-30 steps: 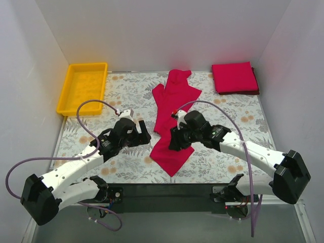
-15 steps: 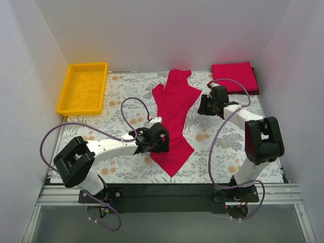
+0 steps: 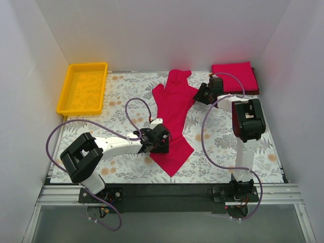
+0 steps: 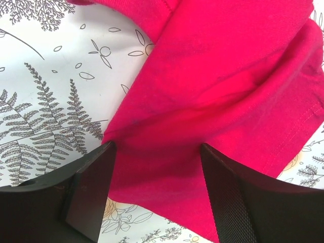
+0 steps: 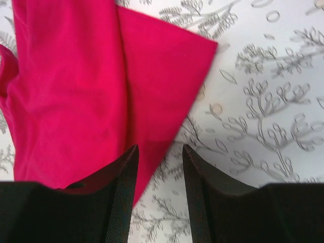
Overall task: Fold and stack the t-shirts
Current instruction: Flatten the tshirt out
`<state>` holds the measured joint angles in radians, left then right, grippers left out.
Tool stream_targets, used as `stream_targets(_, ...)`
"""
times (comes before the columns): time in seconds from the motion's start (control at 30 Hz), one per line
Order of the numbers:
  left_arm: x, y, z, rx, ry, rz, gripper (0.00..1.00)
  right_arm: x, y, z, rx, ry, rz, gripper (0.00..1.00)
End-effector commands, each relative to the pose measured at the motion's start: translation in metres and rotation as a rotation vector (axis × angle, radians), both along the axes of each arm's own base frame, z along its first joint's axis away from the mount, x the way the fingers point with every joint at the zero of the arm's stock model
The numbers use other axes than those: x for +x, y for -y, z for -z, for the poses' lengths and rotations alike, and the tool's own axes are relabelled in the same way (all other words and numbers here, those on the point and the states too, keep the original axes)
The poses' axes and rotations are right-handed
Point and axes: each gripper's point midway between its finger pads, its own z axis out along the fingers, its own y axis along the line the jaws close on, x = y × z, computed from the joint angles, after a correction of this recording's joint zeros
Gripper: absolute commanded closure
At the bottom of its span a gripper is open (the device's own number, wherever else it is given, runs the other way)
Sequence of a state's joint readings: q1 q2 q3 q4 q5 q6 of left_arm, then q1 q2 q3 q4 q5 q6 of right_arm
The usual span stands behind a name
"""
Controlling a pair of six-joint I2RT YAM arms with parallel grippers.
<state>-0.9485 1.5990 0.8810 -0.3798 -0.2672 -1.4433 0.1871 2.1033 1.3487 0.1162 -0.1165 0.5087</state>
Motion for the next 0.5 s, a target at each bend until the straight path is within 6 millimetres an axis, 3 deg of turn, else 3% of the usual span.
stream_targets(0.0, 0.004, -0.006, 0.005, 0.032, 0.018, -0.013, 0.34, 0.014, -0.011, 0.013, 0.082, -0.025, 0.048, 0.53)
stream_targets(0.1, 0.004, -0.012, 0.01, 0.063, 0.021, -0.017, 0.39, 0.018, -0.015, 0.028, 0.119, -0.06, 0.074, 0.52)
stream_targets(0.2, 0.004, -0.021, 0.017, 0.115, 0.016, -0.029, 0.53, 0.018, -0.015, 0.042, 0.135, -0.093, 0.11, 0.56)
stream_targets(0.3, 0.005, -0.035, 0.024, 0.158, -0.012, -0.055, 0.77, 0.018, -0.009, 0.045, 0.12, -0.093, 0.142, 0.8)
stream_targets(0.33, 0.006, -0.039, 0.025, 0.168, -0.016, -0.062, 0.83, 0.017, -0.007, 0.044, 0.111, -0.093, 0.151, 0.98)
stream_targets(0.4, 0.01, -0.051, 0.028, 0.187, -0.03, -0.091, 1.0, 0.011, 0.001, 0.042, 0.081, -0.087, 0.166, 0.99)
stream_targets(0.47, 0.014, -0.062, 0.03, 0.207, -0.042, -0.112, 1.0, -0.002, 0.01, 0.044, 0.059, -0.099, 0.176, 0.99)
